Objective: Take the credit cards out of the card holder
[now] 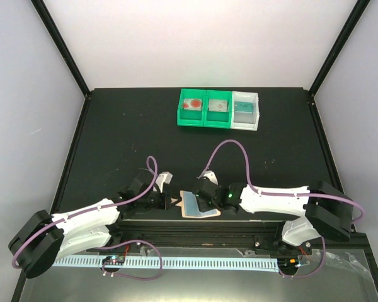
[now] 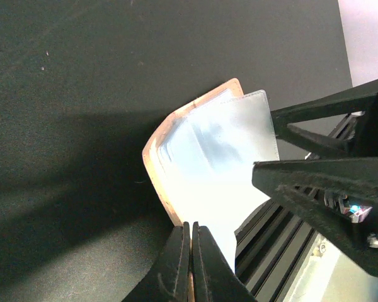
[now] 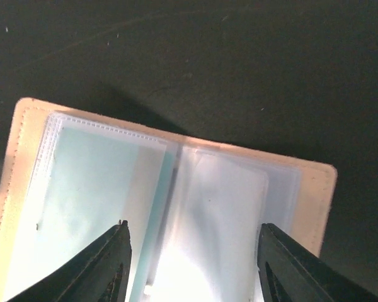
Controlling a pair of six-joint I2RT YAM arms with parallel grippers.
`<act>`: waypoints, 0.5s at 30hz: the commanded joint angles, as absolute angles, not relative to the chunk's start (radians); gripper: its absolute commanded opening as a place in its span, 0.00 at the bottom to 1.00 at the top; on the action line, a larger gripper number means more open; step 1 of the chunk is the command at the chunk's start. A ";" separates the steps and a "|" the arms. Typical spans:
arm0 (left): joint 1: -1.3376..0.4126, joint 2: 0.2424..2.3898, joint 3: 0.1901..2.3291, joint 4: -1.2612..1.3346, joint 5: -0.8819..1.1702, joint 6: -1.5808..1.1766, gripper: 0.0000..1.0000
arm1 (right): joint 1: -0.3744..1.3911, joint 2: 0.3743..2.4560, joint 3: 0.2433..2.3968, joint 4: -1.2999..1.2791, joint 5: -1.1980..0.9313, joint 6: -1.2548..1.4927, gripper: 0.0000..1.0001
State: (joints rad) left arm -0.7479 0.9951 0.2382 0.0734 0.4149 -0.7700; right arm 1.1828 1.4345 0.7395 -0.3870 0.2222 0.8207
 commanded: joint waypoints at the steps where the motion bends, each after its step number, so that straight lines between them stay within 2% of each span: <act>1: -0.753 0.993 0.253 0.068 0.408 -0.763 0.01 | 1.187 1.381 0.805 -0.473 0.318 0.823 0.58; 7: -0.753 0.994 0.252 0.070 0.407 -0.766 0.02 | 1.187 1.343 0.756 -0.296 0.170 0.796 0.66; 15: -0.753 0.993 0.249 0.073 0.410 -0.771 0.02 | 1.187 1.455 0.731 -0.148 0.037 0.822 0.73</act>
State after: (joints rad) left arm -0.7479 0.9951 0.2382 0.0734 0.4145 -0.7704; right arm 1.1831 1.4124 0.7490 -0.2382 0.1017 0.8135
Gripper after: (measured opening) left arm 0.026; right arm 0.721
